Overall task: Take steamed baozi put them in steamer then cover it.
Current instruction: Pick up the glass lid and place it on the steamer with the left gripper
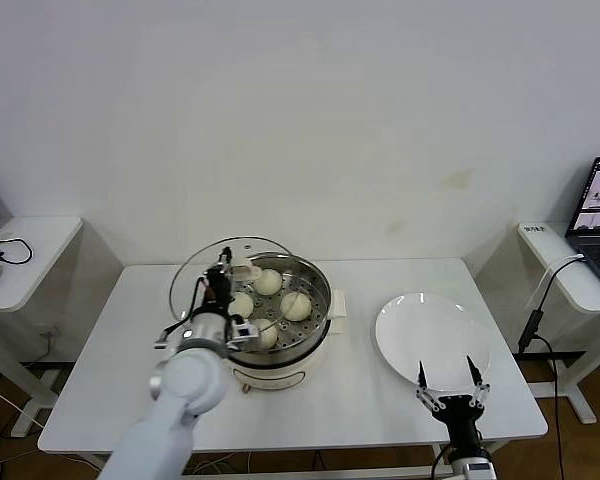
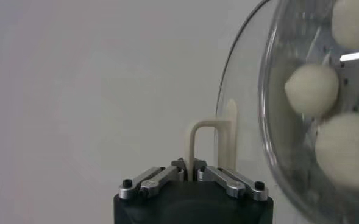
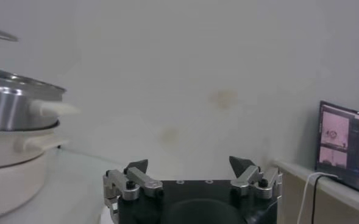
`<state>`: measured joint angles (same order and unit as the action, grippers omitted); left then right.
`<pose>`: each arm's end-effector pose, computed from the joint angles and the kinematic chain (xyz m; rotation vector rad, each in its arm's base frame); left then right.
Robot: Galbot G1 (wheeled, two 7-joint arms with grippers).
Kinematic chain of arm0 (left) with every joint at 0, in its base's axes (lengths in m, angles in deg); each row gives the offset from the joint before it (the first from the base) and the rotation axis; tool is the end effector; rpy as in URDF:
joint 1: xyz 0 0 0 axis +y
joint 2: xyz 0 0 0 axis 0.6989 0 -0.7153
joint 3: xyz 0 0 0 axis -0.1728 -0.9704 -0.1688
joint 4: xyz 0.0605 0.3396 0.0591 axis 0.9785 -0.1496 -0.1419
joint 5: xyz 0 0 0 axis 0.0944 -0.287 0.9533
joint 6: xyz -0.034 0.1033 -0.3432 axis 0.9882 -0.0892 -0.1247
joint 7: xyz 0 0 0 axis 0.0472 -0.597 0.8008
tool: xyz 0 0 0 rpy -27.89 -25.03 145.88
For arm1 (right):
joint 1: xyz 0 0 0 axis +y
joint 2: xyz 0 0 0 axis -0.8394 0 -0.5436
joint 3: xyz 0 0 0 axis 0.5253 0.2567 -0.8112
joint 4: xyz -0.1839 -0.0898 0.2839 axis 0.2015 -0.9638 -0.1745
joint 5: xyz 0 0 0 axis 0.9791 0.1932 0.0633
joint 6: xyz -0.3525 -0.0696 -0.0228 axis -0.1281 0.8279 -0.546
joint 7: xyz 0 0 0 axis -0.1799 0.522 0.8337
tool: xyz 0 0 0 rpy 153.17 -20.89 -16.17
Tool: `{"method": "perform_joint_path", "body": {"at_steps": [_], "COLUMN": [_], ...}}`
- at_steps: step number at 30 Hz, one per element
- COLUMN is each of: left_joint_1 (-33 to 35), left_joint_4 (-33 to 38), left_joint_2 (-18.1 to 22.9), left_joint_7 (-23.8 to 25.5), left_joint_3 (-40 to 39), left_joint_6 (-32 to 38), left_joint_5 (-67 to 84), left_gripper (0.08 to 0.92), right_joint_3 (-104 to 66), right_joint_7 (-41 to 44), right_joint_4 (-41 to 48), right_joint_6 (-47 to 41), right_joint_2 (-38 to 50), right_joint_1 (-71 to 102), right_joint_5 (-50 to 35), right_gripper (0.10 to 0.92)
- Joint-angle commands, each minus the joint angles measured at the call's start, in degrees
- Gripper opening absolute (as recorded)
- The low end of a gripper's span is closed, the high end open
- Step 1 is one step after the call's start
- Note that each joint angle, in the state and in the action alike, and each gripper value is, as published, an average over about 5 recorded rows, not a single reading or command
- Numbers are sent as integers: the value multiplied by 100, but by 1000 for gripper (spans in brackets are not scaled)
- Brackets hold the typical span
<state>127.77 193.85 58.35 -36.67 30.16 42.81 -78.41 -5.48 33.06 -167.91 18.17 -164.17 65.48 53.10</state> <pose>0.3425 -0.0494 -0.2182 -0.0388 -2.2850 -2.1194 0.1577 -0.0616 -0.3774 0.0957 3.0730 -0.4254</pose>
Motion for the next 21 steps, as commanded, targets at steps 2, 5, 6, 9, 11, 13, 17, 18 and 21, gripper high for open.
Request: {"method": "perform_joint_path", "body": {"at_steps": [2, 5, 6, 9, 11, 13, 17, 18, 21], "left_joint_1": [-255, -216, -204, -169, -144, -124, -117, -118, -110], "left_joint_4": [-542, -665, -699, -760, -790, -828, -892, -903, -925], "left_joint_2": [906, 964, 975, 1019, 1064, 1110, 1183, 1192, 1207], "left_joint_7": [306, 304, 302, 297, 291, 284, 273, 271, 262], "left_joint_3": [-416, -395, -384, -364, -359, -351, -328, -325, -319], "left_joint_6": [-82, -58, -51, -41, -35, -26, -9, -5, 6], "left_joint_5": [-816, -912, -932, -970, -1000, -1041, -1102, -1110, -1130], "left_gripper": [149, 149, 149, 149, 149, 149, 149, 149, 149], "right_joint_3": [59, 59, 60, 61, 62, 68, 78, 78, 71], "right_joint_7": [-41, -41, -41, -41, -41, -40, -39, -39, -38], "right_joint_4": [71, 85, 91, 113, 126, 138, 156, 159, 167], "right_joint_6": [7, 15, 20, 37, 44, 48, 54, 56, 64], "right_joint_2": [-5, 2, 4, 14, 18, 19, 18, 19, 26], "right_joint_1": [-16, -22, -24, -27, -29, -32, -36, -36, -34], "right_joint_5": [123, 116, 113, 106, 102, 100, 102, 102, 97], "right_gripper": [823, 823, 823, 823, 823, 823, 823, 823, 823]}}
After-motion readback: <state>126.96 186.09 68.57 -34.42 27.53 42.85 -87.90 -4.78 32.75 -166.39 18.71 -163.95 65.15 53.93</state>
